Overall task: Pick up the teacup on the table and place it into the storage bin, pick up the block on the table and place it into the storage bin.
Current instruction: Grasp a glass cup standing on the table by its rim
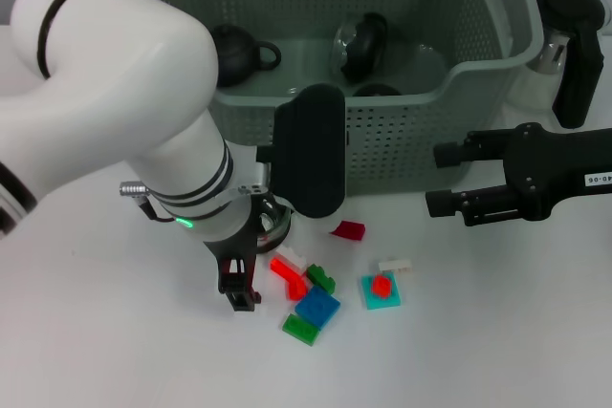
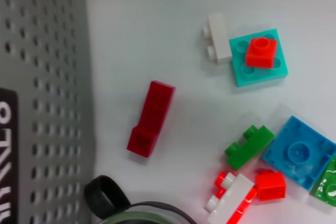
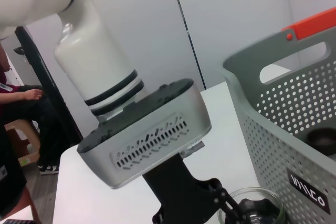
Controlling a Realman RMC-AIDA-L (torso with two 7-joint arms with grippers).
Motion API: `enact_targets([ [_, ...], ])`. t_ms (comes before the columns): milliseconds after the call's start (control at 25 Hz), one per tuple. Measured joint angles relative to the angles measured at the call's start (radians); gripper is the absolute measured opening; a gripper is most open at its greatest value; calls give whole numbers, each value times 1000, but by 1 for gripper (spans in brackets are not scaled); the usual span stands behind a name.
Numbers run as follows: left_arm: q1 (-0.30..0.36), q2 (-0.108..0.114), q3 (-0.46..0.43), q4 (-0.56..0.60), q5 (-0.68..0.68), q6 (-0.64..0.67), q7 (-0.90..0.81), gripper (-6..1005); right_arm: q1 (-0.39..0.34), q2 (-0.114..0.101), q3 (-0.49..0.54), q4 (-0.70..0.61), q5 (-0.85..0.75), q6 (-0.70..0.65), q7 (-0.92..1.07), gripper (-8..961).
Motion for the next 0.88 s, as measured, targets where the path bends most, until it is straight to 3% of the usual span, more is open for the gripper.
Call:
enact_targets([
  [440,-5,0,26,-1,-1,23,-14,824,0,0,4,0,1,0,0,837],
  [880,-10,0,21,-4,-1,54,-26,657,0,-2,6,-2,4,2,-2,837],
])
